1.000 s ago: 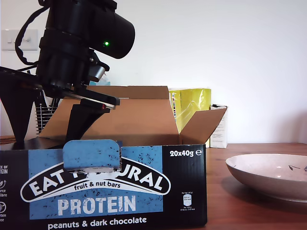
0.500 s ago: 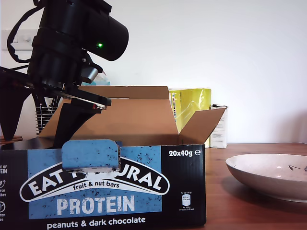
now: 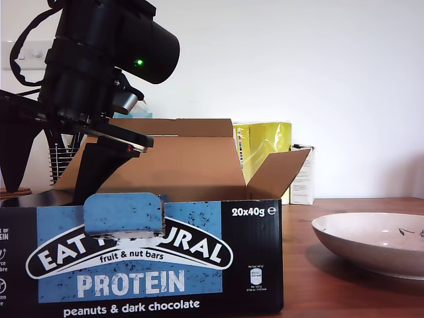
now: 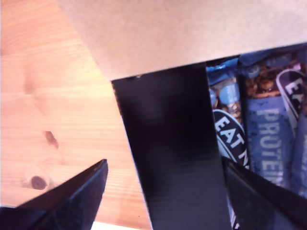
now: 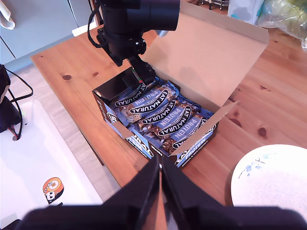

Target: Spread the side flaps of the carton box of snackbars

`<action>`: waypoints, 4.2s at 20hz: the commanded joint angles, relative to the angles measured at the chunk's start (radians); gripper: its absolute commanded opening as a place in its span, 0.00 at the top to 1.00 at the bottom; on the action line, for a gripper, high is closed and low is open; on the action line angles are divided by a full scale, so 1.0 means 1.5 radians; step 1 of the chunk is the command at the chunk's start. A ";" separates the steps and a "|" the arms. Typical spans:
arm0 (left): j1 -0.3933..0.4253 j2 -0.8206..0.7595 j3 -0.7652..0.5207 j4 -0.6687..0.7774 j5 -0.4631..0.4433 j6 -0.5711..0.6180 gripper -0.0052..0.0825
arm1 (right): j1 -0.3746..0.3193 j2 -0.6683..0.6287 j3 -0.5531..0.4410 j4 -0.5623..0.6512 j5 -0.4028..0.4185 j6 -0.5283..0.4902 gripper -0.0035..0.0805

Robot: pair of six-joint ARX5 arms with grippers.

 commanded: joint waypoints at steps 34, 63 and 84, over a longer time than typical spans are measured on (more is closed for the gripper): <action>-0.007 -0.091 -0.003 -0.051 -0.060 0.017 0.16 | 0.003 -0.002 0.004 -0.003 -0.002 -0.002 0.97; 0.101 -0.099 -0.051 -0.054 -0.101 0.083 0.16 | 0.003 -0.002 0.004 -0.001 -0.002 -0.002 0.97; 0.115 -0.102 -0.169 0.054 -0.045 0.107 0.16 | 0.003 -0.002 0.004 0.004 -0.002 -0.002 0.97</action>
